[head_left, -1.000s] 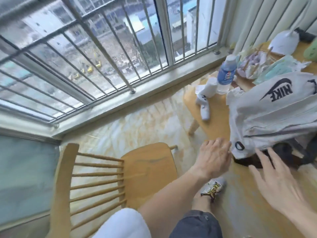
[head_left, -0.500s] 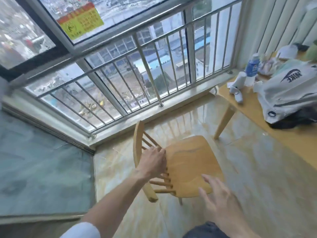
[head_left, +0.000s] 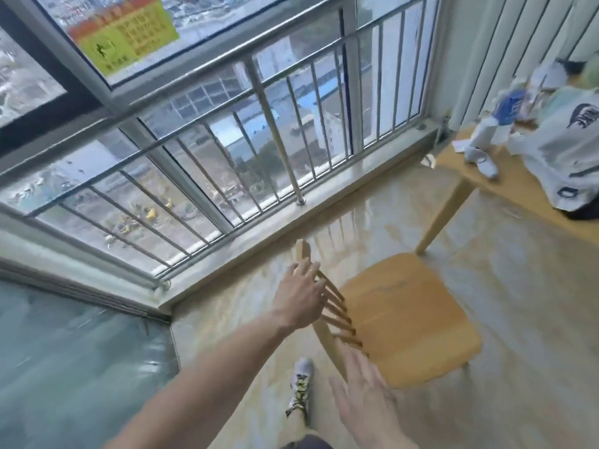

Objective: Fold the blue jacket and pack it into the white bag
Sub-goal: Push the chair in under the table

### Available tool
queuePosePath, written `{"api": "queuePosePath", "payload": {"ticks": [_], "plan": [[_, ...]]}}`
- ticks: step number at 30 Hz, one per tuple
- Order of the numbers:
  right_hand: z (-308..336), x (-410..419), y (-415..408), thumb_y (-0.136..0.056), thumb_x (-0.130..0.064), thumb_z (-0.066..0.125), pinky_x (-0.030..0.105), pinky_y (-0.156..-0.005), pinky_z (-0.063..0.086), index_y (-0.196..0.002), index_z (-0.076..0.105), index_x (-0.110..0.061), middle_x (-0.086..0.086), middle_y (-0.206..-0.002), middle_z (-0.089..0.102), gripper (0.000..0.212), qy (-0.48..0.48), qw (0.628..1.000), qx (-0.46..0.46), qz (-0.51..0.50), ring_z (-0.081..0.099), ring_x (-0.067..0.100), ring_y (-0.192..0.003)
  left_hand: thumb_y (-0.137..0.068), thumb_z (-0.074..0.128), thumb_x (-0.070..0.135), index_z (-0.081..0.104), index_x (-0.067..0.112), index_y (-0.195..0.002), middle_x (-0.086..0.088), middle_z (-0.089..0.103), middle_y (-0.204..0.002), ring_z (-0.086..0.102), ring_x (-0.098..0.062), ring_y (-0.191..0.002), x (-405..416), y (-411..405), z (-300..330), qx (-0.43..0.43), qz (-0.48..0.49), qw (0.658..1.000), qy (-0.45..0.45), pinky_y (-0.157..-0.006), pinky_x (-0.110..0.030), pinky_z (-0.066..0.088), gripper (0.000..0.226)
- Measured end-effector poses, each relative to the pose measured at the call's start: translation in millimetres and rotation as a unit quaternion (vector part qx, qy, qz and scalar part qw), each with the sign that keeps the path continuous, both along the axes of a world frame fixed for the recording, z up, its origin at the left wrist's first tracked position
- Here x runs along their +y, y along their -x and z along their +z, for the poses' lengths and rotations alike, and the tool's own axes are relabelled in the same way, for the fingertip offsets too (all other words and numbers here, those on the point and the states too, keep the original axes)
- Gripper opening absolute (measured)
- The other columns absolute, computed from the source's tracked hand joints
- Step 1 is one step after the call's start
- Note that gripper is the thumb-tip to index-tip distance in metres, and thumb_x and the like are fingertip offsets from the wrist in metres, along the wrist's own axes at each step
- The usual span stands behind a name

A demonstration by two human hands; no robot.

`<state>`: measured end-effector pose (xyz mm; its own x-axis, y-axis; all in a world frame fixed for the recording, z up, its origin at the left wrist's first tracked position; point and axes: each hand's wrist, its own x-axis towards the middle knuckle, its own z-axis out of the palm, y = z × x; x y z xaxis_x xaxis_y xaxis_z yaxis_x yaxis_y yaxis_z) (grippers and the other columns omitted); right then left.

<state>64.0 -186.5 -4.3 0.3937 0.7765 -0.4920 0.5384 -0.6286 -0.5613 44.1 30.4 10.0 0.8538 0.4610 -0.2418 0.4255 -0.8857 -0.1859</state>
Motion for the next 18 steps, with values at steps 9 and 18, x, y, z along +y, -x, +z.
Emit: {"api": "queuePosePath", "payload": {"ticks": [9,18], "plan": [[-52.3,95.1,38.3,-0.104,-0.059,0.011,0.044,-0.092,0.050,-0.105,0.076,-0.027,0.001,-0.102,0.078,0.073,0.163,0.938,-0.139,-0.272,0.071,0.031,-0.102,-0.097,0.037,0.046,0.060,0.010,-0.131,-0.016,0.025,-0.167,0.016,-0.032,-0.157,120.9,6.7,-66.3,-0.066,-0.061,0.986,0.143,-0.123,-0.052,0.023,0.055],[-33.9,75.7,39.4,-0.091,-0.021,0.072,0.048,-0.104,0.049,-0.137,0.054,-0.017,0.027,-0.137,0.058,0.050,0.127,0.534,0.008,-0.836,0.056,0.047,-0.125,-0.082,0.063,0.019,0.041,-0.003,-0.135,-0.023,0.066,-0.109,0.066,-0.035,-0.092,140.8,-27.1,-64.5,-0.094,0.471,0.646,0.593,-0.072,-0.039,0.058,0.062]]}}
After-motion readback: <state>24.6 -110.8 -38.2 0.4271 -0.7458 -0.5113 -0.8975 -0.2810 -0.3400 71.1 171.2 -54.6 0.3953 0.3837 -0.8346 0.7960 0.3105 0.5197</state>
